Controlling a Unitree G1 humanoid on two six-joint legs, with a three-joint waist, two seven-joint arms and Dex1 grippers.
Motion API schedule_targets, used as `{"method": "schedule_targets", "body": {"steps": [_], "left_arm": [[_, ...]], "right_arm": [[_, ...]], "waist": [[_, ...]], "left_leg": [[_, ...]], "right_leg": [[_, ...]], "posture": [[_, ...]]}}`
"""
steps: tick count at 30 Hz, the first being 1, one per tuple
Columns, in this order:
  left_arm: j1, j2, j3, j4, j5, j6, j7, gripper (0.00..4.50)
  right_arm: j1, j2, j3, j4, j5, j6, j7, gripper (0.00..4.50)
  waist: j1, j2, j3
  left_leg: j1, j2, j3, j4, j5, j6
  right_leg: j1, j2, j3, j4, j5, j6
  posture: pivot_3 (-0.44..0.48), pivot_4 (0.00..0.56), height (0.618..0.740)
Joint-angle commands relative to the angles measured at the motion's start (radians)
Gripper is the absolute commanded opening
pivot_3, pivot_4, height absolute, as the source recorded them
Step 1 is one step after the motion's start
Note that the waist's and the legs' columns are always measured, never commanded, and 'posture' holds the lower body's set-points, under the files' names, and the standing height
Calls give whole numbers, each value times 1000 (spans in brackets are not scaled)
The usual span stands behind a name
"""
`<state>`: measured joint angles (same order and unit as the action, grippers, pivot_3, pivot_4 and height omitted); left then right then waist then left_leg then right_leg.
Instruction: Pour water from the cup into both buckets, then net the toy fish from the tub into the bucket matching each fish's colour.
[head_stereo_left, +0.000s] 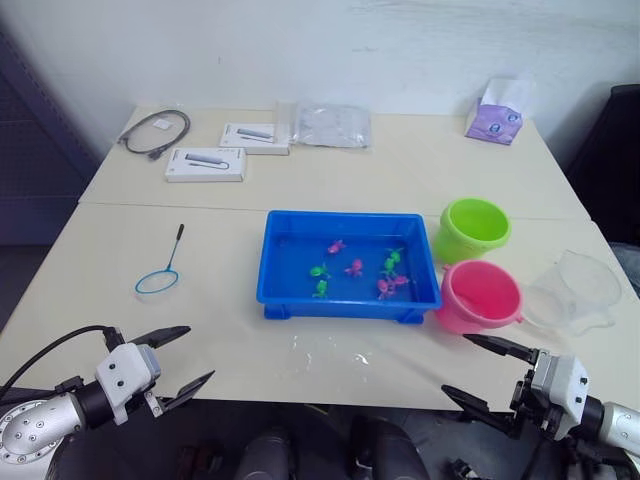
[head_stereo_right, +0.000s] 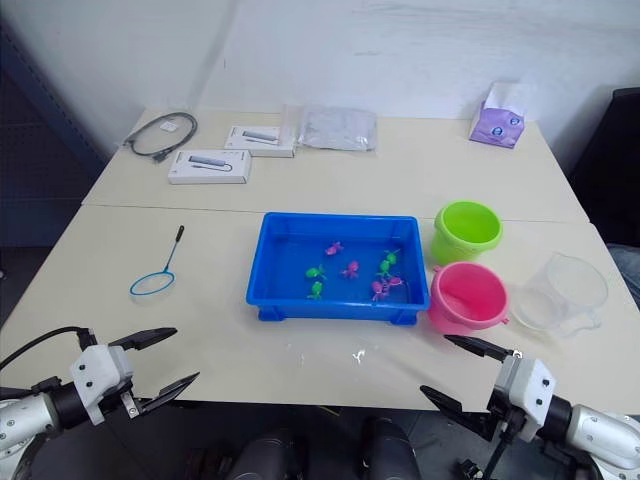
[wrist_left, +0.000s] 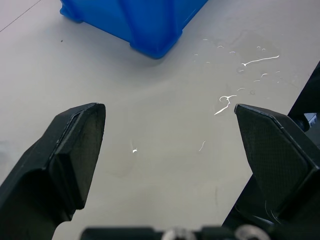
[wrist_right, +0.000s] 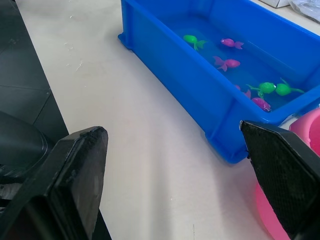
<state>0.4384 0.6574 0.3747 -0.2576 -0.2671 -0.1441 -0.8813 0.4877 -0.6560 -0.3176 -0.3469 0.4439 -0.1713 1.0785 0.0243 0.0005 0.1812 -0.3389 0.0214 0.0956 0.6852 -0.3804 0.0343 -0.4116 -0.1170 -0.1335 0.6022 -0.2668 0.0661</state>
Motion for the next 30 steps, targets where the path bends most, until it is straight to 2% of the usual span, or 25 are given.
{"method": "schedule_targets", "body": {"steps": [1, 3, 5, 9, 11, 15, 16, 19, 25, 30], "left_arm": [[-13, 20, -13, -43, -56, 37, -26, 4444], [-79, 41, -74, -115, -162, 157, -64, 4444], [-160, 38, -126, -151, -216, 235, -62, 4444], [-294, 30, -227, -188, -247, 326, -69, 4444], [-369, 17, -269, -187, -255, 361, -63, 4444], [-502, -12, -324, -153, -249, 393, -56, 4444], [-533, -20, -334, -141, -247, 400, -54, 4444], [-592, -38, -358, -117, -234, 403, -58, 4444], [-639, -59, -396, -99, -207, 395, -57, 4444], [-636, -66, -407, -114, -195, 395, -51, 4444]], "right_arm": [[4, 21, -12, -47, 53, 30, -39, 4500], [36, 56, -69, -83, 95, 62, -104, 4500], [80, 89, -142, -104, 118, 67, -153, 4500], [168, 181, -274, -130, 166, 80, -267, 4500], [209, 271, -322, -146, 178, 87, -371, 4500], [243, 404, -340, -162, 163, 137, -550, 4500], [238, 430, -335, -172, 130, 187, -636, 4500], [168, 461, -319, -189, 106, 325, -835, 4500], [-55, 433, -317, -107, 87, 456, -1011, 4500], [-161, 392, -335, -20, 54, 516, -1092, 4500]], "waist": [[0, 0, 0], [4, 1, 0], [10, 5, 1], [20, 9, 1], [12, 9, 1], [-1, 10, 1], [-4, 10, 1], [-15, 10, 1], [-27, 11, 2], [-20, 11, 2]], "left_leg": [[0, 0, 0, 0, 0, 0], [0, 0, 0, 0, 0, 0], [0, 0, 0, 0, -1, -2], [0, -1, -1, 0, 2, -6], [0, 0, 1, -1, 2, -7], [1, 0, 2, -2, 4, -10], [1, 0, 2, -2, 3, -12], [3, 0, 4, -2, 2, -14], [3, 0, 7, -3, 6, -12], [1, 0, 8, -3, 7, -10]], "right_leg": [[0, 0, 0, 0, 0, 0], [0, 0, 0, 0, 0, 0], [0, -1, 0, 0, 0, 0], [1, 0, 2, 0, 0, 1], [1, 2, 3, 0, 0, 1], [0, 3, 5, 1, 0, 1], [0, 3, 5, 1, 0, 1], [0, 3, 8, 4, 0, 1], [-4, 4, 11, 7, 0, 0], [-6, 5, 11, 8, -1, 0]], "posture": [[0, 150, 740], [0, 150, 740], [0, 150, 740], [0, 150, 740], [0, 150, 740], [0, 150, 740], [0, 150, 740], [0, 150, 740], [0, 150, 740], [0, 150, 740]]}}
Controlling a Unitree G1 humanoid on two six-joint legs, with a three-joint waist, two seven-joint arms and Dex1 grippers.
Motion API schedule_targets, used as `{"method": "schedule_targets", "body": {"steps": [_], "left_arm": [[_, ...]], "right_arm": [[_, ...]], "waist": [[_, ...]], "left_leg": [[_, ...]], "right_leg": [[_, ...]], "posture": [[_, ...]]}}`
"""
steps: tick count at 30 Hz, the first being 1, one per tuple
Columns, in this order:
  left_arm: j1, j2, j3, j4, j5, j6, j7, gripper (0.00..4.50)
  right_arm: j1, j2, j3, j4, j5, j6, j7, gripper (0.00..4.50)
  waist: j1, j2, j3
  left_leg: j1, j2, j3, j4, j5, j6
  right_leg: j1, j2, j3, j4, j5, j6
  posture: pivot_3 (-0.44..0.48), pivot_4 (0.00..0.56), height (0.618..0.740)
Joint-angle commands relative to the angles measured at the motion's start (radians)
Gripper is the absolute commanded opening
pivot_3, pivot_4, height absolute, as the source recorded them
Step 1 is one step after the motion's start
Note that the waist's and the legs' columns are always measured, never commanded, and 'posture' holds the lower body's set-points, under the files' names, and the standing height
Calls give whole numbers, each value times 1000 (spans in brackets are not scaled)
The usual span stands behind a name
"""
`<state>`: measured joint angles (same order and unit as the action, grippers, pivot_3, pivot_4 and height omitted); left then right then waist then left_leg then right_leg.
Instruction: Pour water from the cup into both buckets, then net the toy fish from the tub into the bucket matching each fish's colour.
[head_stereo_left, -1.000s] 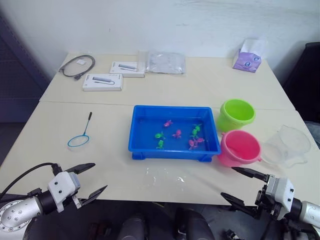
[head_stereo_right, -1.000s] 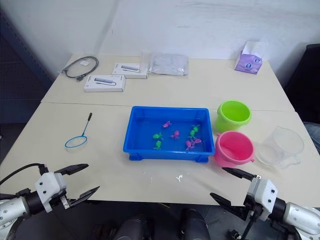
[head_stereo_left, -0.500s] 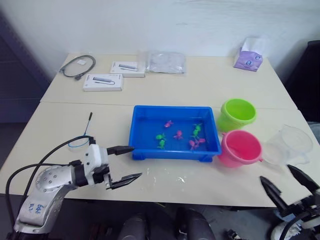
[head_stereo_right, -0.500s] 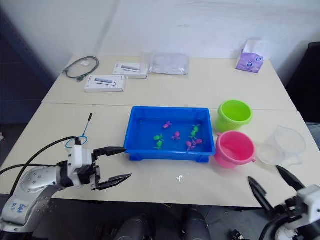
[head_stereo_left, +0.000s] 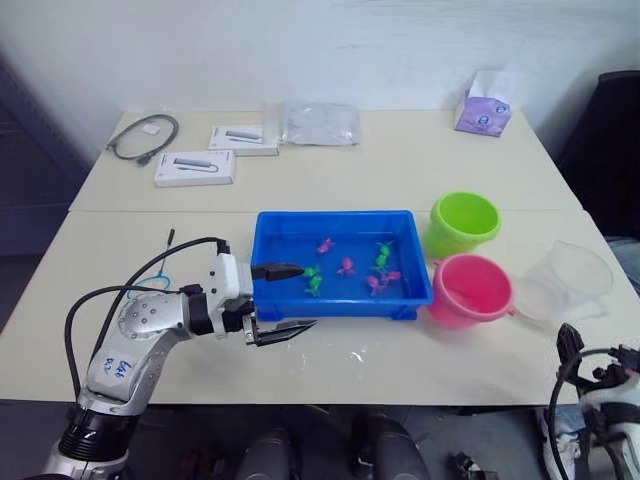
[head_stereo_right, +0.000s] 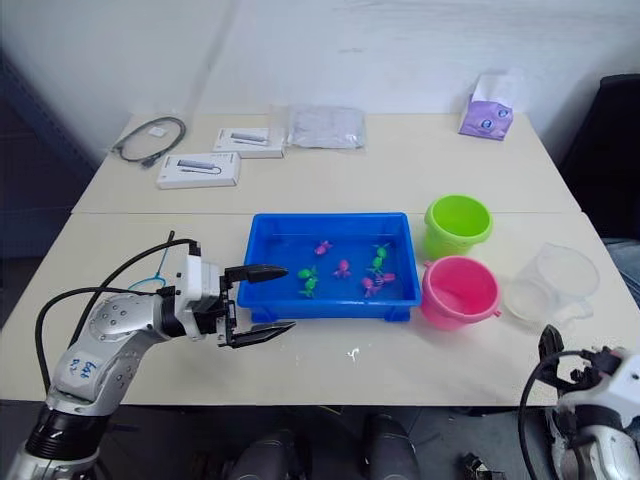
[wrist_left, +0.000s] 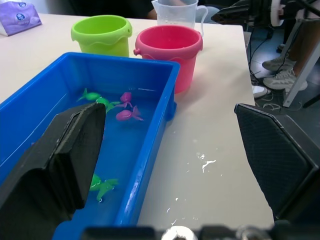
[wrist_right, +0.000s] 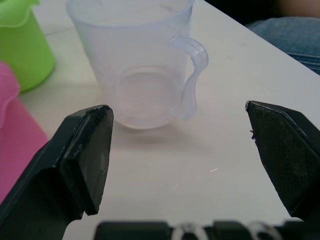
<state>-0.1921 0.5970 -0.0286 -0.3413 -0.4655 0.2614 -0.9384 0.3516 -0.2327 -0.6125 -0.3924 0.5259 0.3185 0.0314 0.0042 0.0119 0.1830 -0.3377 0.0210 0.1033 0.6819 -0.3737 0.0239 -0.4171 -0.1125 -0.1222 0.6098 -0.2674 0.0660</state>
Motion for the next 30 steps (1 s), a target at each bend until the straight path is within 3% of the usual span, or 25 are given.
{"method": "schedule_targets", "body": {"steps": [1, 11, 30], "left_arm": [[-4, -6, -3, -33, 6, -11, 9, 4444], [23, -1, 1, -74, 10, -2, 34, 4444], [10, 8, 7, -97, 14, 13, 57, 4444]], "right_arm": [[-43, -38, -40, 39, -35, 28, -52, 4500], [-218, -72, -50, 212, -75, -2, -90, 4500], [-430, -116, -92, 507, -123, -108, -154, 4500]], "waist": [[-1, 0, 0], [-8, 0, 0], [-8, 0, 0]], "left_leg": [[0, 0, 0, 0, 0, 0], [0, 0, 2, 0, 1, 1], [0, 0, 3, 0, 1, 1]], "right_leg": [[0, 0, 0, 0, 0, 0], [0, 1, 2, 1, 0, 1], [0, 1, 3, 0, 1, 2]], "posture": [[0, 150, 740], [0, 150, 740], [0, 150, 740]]}}
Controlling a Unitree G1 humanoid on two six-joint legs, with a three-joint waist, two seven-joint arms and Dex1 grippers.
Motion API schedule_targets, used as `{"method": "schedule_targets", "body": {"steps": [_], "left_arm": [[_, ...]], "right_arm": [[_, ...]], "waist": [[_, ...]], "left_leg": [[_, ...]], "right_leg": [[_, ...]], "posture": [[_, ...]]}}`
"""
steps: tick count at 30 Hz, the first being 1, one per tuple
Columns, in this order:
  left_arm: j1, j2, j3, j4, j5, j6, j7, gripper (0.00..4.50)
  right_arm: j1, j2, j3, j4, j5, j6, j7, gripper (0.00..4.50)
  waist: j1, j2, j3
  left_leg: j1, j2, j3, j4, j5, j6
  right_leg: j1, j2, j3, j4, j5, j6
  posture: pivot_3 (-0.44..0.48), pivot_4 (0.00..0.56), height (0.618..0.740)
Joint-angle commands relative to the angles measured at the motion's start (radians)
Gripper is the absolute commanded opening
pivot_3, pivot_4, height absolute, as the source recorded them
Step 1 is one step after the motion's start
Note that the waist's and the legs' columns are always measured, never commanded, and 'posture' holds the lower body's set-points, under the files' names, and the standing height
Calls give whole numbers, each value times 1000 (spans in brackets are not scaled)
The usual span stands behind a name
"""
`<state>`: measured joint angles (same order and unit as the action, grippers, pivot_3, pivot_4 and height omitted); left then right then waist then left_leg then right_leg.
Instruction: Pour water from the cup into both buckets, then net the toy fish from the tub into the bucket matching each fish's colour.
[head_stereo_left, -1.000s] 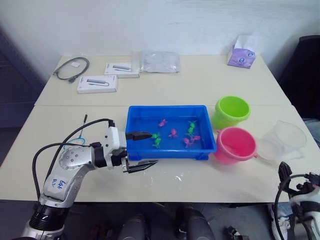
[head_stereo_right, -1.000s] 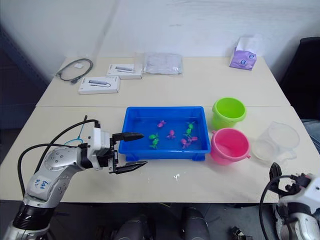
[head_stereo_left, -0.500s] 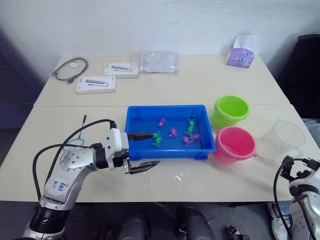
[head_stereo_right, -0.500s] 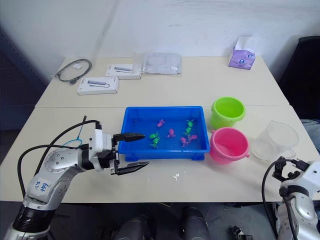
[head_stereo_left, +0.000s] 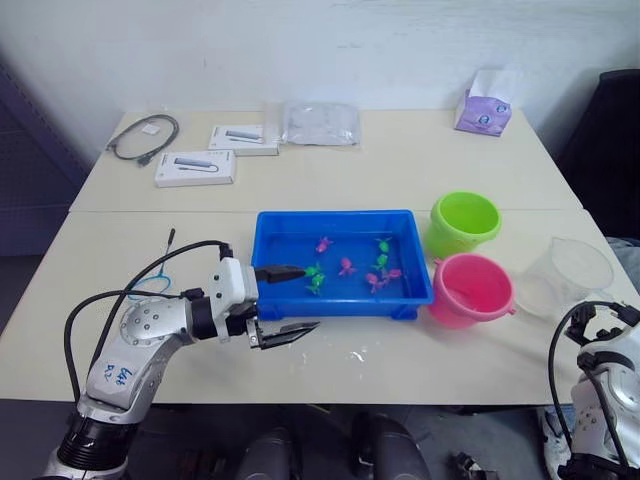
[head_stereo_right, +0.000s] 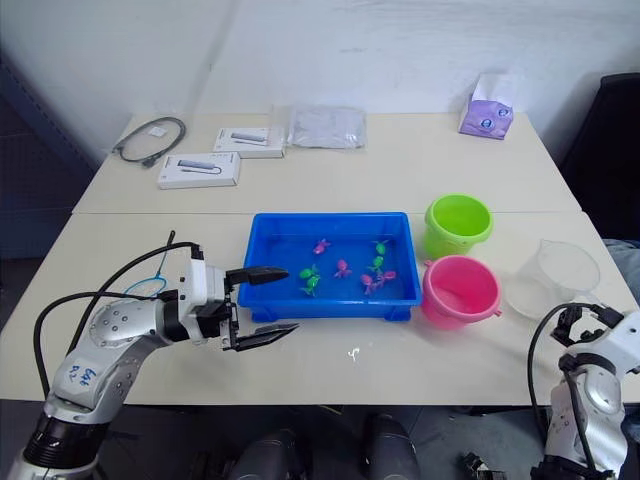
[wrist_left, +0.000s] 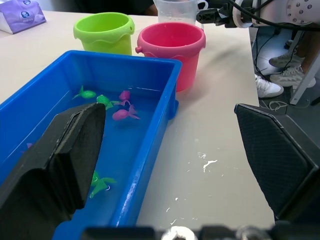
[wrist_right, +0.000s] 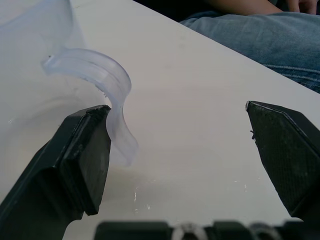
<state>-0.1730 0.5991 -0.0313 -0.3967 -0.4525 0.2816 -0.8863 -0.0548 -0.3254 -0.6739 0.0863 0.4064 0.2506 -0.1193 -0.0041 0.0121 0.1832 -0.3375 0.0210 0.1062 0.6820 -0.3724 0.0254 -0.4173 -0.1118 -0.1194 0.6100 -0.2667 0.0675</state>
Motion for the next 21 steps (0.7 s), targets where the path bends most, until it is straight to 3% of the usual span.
{"method": "schedule_targets", "body": {"steps": [1, 13, 16, 21], "left_arm": [[-10, 5, 9, -42, 2, -8, 5, 4444], [-21, -3, -3, -34, 17, -18, 6, 4444], [-19, -7, -6, -33, 23, -23, 9, 4500], [-14, -14, -9, -31, 30, -30, 11, 4500]], "right_arm": [[-32, -27, -32, 43, -2, -46, -3, 4500], [-128, -65, -28, 216, 30, -120, 87, 4500], [-135, -77, -21, 237, 26, -141, 111, 3663], [-133, -85, -6, 234, 19, -169, 145, 1120]], "waist": [[0, 0, 0], [-2, 0, 0], [-2, 0, 0], [1, 0, 0]], "left_leg": [[0, 0, 0, 0, 0, 0], [0, 0, 0, 0, 1, 0], [0, 0, 0, 0, 1, 0], [0, 0, 0, 0, 1, 0]], "right_leg": [[0, 0, 0, 0, 0, 0], [0, 0, 0, 0, 0, 0], [0, 0, 0, 0, 0, 0], [0, 0, 0, 0, 0, 0]], "posture": [[0, 150, 740], [0, 150, 740], [0, 150, 740], [0, 150, 740]]}}
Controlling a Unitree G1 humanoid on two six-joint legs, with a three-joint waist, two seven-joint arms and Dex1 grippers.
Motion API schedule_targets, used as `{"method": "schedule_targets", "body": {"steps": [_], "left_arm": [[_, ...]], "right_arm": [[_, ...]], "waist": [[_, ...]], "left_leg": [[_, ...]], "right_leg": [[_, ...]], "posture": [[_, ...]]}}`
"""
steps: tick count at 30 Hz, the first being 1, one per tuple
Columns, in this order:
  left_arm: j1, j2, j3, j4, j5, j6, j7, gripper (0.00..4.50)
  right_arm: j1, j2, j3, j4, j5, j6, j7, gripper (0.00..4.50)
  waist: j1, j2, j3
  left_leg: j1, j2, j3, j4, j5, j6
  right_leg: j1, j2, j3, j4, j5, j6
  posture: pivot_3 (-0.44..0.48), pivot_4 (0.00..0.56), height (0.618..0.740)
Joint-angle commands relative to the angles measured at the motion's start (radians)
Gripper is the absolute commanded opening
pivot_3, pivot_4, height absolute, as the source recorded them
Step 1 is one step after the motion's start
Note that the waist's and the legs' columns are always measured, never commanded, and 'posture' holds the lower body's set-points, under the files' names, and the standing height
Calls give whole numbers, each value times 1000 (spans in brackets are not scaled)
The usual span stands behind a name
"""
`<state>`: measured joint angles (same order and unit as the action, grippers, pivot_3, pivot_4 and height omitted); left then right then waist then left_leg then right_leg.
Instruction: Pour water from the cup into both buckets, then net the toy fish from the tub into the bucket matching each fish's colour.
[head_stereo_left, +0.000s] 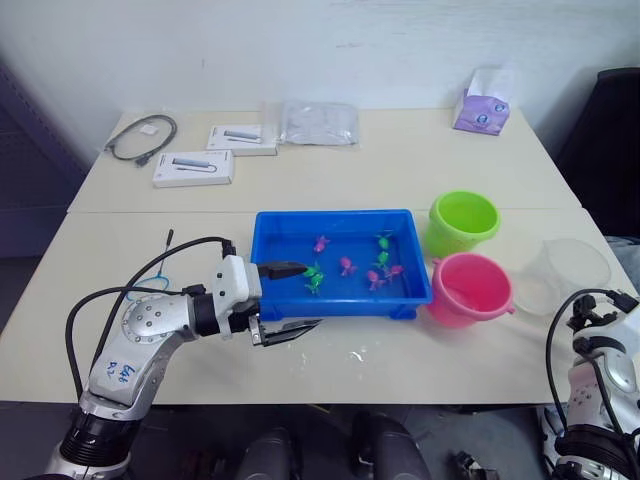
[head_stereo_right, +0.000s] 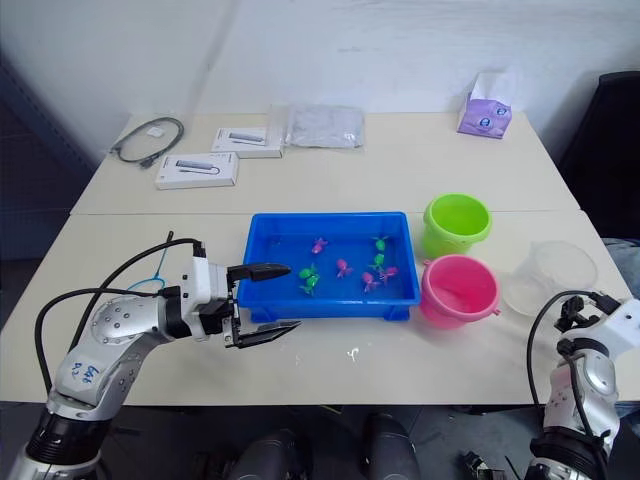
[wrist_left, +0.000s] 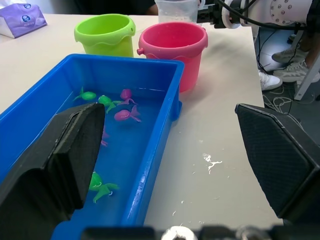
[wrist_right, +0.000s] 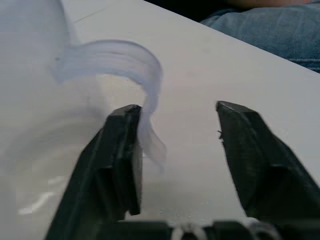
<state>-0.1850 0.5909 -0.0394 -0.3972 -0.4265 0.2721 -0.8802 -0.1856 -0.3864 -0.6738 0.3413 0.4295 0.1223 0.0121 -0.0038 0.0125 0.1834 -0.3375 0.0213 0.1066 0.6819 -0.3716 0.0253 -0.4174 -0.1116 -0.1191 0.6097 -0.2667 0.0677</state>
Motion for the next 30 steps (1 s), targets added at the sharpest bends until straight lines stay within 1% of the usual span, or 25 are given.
{"method": "schedule_targets", "body": {"steps": [1, 2, 3, 8, 10, 14, 19, 23, 26, 30], "left_arm": [[-2, -7, -1, -29, 5, -22, 5, 4500], [-2, -9, -2, -29, 6, -23, 6, 4500], [-2, -11, -3, -29, 7, -23, 6, 4500], [-6, -18, -5, -18, 10, -29, 4, 4500], [-14, -26, -1, -11, 5, -28, 6, 4500], [-39, -45, -2, 1, -28, -12, -5, 4500], [-57, -63, -19, 27, -47, -1, -32, 4500], [-101, -98, -41, 86, -50, -4, -59, 4500], [-139, -128, -62, 132, -39, -17, -74, 4500], [-159, -151, -77, 168, -25, -36, -90, 4500]], "right_arm": [[1, -24, -5, -27, -6, -44, 13, 615], [4, -24, -6, -34, -5, -47, 16, 91], [5, -24, -6, -38, -4, -48, 18, 28], [45, -25, -8, -110, -6, -32, 17, 28], [70, -28, -13, -173, 5, -9, 17, 28], [162, -77, -7, -376, -15, 45, 47, 28], [283, -183, 4, -599, -57, 151, 105, 28], [348, -278, 33, -709, -158, 167, 154, 28], [389, -340, 72, -775, -276, 155, 177, 28], [399, -365, 98, -816, -383, 154, 178, 28]], "waist": [[0, 0, 0], [0, 0, 0], [0, 0, 0], [1, 1, 1], [0, 2, 1], [4, 6, 3], [2, 6, 4], [4, 5, 4], [6, 4, 5], [7, 2, 6]], "left_leg": [[0, 0, 0, 0, 0, 0], [0, 0, 0, 0, 0, 0], [0, 0, 0, 0, 0, 0], [0, 0, 0, 0, 0, 0], [0, 0, 0, 0, 0, 0], [0, 0, 0, 0, 0, 0], [-1, 0, 0, -1, 0, 0], [0, 0, 0, -1, 0, 0], [-1, 0, 0, -1, 0, 0], [-2, 0, 0, -1, 0, 0]], "right_leg": [[0, 0, 0, 0, 0, 0], [0, 0, 0, 0, 0, 0], [0, 0, 0, 0, 0, 0], [0, 0, 0, 0, 0, 0], [0, 0, 0, 0, 0, 0], [0, 0, 0, 0, 0, 0], [0, 0, 0, -1, 0, 1], [0, 0, 1, -1, 0, 1], [0, 0, 1, -1, 0, 1], [0, 1, 0, -3, 1, 2]], "posture": [[0, 150, 740], [0, 150, 740], [0, 150, 740], [0, 150, 740], [0, 150, 740], [0, 150, 740], [0, 150, 740], [0, 150, 740], [0, 150, 740], [0, 150, 740]]}}
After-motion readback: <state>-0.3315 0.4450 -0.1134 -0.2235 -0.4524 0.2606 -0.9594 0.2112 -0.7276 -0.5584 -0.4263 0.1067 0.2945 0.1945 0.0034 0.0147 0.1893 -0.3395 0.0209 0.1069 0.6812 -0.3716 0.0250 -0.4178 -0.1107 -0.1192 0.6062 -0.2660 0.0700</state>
